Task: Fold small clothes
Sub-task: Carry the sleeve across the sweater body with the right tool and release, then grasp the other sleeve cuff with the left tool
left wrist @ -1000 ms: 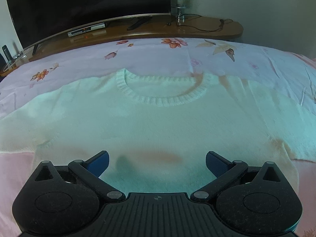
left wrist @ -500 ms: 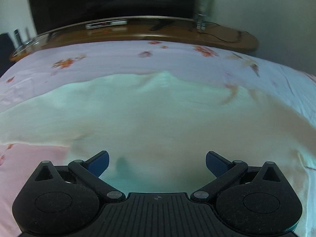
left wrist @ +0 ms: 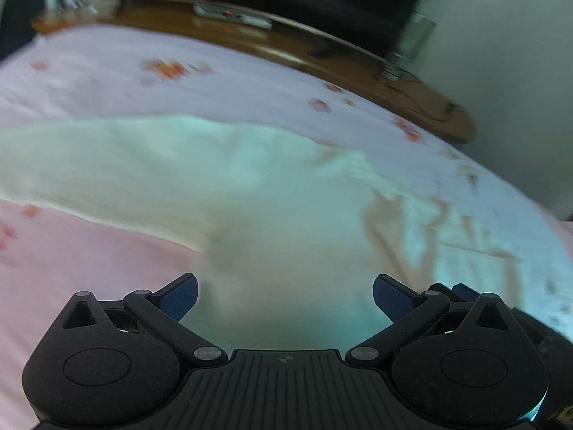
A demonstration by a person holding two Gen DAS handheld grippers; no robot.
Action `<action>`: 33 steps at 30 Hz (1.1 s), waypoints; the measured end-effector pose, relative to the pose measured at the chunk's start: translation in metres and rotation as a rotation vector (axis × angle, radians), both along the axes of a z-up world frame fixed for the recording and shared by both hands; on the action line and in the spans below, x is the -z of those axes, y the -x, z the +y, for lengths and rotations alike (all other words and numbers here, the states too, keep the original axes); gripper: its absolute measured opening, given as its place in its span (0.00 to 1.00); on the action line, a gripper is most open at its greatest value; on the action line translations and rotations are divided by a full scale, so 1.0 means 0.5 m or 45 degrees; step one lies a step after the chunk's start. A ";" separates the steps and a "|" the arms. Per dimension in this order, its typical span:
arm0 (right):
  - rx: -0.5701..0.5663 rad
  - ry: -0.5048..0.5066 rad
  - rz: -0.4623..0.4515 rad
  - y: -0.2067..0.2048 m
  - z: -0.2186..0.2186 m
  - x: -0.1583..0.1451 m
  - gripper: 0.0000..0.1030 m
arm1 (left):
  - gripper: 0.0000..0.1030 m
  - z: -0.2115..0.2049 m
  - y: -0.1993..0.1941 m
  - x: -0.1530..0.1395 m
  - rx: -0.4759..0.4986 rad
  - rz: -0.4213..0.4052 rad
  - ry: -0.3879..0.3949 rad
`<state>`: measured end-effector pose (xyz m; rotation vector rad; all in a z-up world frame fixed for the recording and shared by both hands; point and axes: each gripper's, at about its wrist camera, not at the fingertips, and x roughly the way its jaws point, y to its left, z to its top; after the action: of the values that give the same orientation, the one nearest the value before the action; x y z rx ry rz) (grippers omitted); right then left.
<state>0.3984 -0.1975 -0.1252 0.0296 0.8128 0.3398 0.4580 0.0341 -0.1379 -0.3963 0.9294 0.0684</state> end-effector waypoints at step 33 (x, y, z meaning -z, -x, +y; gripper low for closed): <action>0.421 0.235 0.006 0.102 -0.228 0.040 0.53 | 1.00 -0.206 -0.051 0.049 0.155 -0.128 -0.001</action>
<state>0.3475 -0.3117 -0.1452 -0.0079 0.8255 -0.0474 0.4834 -0.0689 -0.1624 -0.3385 0.8522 -0.0620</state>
